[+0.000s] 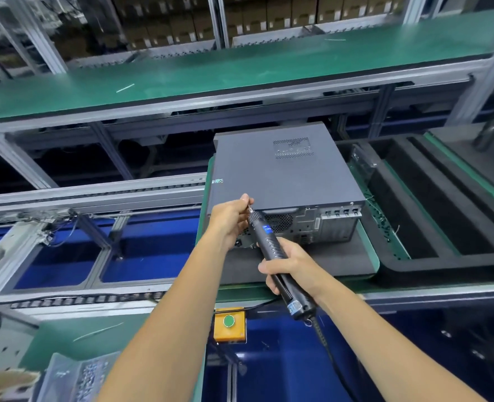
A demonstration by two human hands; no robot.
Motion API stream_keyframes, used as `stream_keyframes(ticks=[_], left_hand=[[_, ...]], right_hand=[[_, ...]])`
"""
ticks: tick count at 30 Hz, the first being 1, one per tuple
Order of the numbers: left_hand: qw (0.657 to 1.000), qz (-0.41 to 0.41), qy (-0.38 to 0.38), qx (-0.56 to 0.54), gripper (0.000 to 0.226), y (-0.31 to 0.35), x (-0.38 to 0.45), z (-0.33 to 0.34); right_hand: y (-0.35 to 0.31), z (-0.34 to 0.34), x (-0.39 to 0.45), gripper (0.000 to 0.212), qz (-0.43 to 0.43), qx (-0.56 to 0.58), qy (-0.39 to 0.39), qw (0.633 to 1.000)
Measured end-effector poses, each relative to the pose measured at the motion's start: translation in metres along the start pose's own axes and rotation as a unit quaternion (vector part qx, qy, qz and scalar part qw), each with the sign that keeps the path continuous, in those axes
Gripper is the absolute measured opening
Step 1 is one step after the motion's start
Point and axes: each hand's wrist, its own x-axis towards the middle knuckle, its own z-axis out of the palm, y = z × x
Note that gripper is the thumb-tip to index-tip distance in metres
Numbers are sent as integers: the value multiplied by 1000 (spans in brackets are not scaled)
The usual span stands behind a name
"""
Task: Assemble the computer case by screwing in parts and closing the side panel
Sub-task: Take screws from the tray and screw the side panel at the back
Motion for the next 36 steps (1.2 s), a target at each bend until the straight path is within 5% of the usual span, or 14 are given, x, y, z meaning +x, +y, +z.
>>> stream_keyframes(ticks=[4,36], left_hand=[[997,13,71,-19,22,-15,-6,9],[997,-16,34,-60,23,-45,2,9]], right_hand=[[11,2,-2,59,8,-9,15,1000],[31,8,-3,47,29,-51,62,996]])
